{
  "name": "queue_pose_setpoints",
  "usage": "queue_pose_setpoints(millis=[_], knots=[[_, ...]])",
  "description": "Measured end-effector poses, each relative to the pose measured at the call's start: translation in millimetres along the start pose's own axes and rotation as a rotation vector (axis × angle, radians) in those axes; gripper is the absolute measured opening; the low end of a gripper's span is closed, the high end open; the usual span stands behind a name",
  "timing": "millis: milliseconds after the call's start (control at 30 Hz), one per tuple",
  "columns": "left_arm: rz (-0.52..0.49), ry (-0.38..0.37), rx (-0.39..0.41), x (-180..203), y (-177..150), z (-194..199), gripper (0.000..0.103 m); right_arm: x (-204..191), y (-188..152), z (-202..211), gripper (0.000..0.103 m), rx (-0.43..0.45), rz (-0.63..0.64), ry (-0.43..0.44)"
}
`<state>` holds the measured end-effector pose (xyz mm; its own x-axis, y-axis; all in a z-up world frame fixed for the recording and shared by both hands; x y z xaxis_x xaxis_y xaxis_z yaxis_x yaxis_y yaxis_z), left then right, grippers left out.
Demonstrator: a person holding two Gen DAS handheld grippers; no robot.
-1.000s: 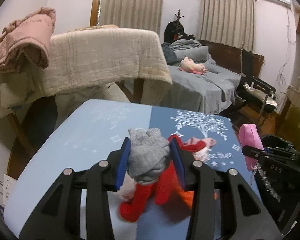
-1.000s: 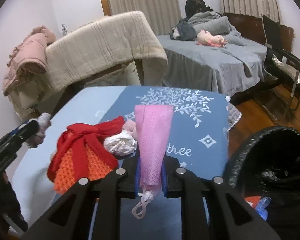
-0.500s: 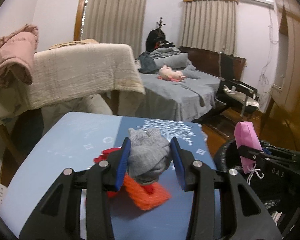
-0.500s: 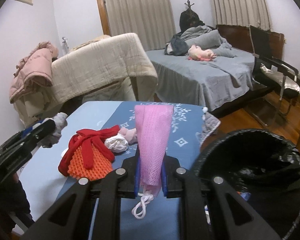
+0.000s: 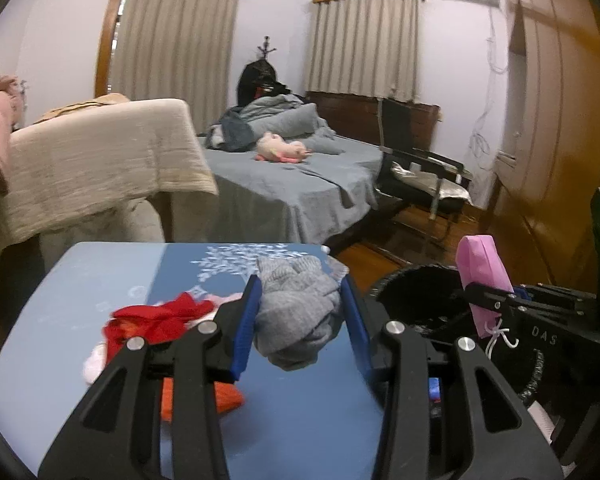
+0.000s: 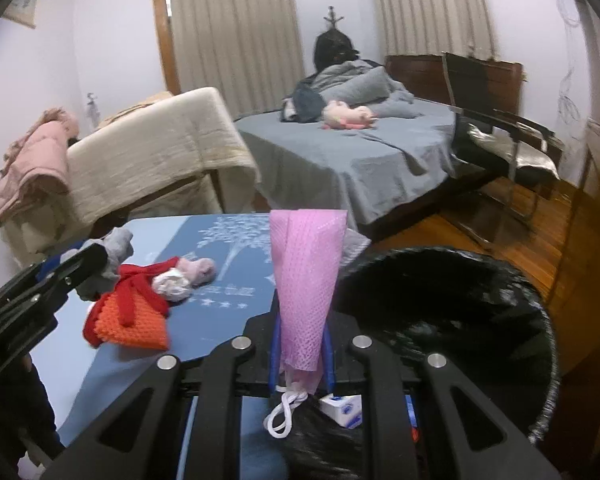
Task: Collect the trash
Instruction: 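Carry the pink mask and grey glove over the trash bin with both tools, then open both tools to drop the glove and mask into the bin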
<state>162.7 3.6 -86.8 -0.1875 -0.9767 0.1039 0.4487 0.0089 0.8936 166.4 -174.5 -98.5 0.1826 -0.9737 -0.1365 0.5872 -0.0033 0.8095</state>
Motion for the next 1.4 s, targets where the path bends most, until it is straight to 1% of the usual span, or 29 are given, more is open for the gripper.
queue_pose_setpoints(millis=[300,500,600,833,867,900,967,1000,1033,1067,1100,1133,1167,1200,1233,1267,1300,1367,1400], knots=[[-0.029,-0.103,-0.031,48,-7,-31,0.04,60,-9,12,0.017,-0.005,-0.061,-0.088],[-0.061,-0.171,-0.048,86,-11,-52,0.04,100,-15,15,0.017,-0.007,-0.088,-0.147],[-0.081,-0.206,-0.057,108,-13,-64,0.04,115,-18,15,0.017,-0.012,-0.101,-0.163],[-0.103,-0.253,-0.083,139,-20,-86,0.04,149,-25,13,0.017,-0.022,-0.136,-0.2],[-0.106,-0.258,-0.086,143,-21,-89,0.04,152,-26,12,0.018,-0.025,-0.139,-0.204],[-0.11,-0.269,-0.093,147,-23,-92,0.04,156,-27,10,0.019,-0.028,-0.141,-0.208],[-0.11,-0.289,-0.109,152,-25,-97,0.045,161,-28,8,0.021,-0.033,-0.143,-0.217],[-0.106,-0.301,-0.115,154,-26,-100,0.046,164,-29,7,0.024,-0.033,-0.144,-0.224],[-0.1,-0.312,-0.118,155,-27,-101,0.051,165,-29,7,0.028,-0.035,-0.144,-0.229],[-0.098,-0.315,-0.119,155,-28,-101,0.059,168,-30,7,0.036,-0.037,-0.146,-0.236],[-0.094,-0.318,-0.116,153,-28,-100,0.063,171,-31,8,0.042,-0.036,-0.148,-0.24],[-0.092,-0.318,-0.112,151,-27,-99,0.067,174,-31,8,0.043,-0.032,-0.153,-0.248],[-0.091,-0.315,-0.11,149,-27,-99,0.067,176,-31,8,0.047,-0.031,-0.157,-0.253],[-0.091,-0.311,-0.11,147,-24,-99,0.068,178,-32,9,0.055,-0.028,-0.162,-0.259],[-0.09,-0.302,-0.108,143,-23,-98,0.07,179,-32,10,0.061,-0.026,-0.167,-0.263],[-0.088,-0.294,-0.105,139,-21,-98,0.072,180,-32,11,0.074,-0.021,-0.174,-0.27],[-0.085,-0.282,-0.101,135,-20,-97,0.074,181,-31,13,0.085,-0.012,-0.18,-0.279],[-0.079,-0.249,-0.095,123,-17,-94,0.084,180,-29,14,0.094,-0.004,-0.178,-0.291],[-0.077,-0.238,-0.094,118,-16,-94,0.086,178,-28,14,0.097,-0.003,-0.176,-0.293]])
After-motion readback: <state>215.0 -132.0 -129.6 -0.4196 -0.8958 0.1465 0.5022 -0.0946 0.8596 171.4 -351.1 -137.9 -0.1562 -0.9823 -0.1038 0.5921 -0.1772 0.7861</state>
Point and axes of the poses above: each gripper's, at about its wrist camera, not at the fingertips, and z roughly against the way its jaws point, x to its right, y to its top, the point moved 9 cm from there along -z, roughly the way its jaws point, and after that the axes turned 1 degree about -y, right-handed, at the moved point
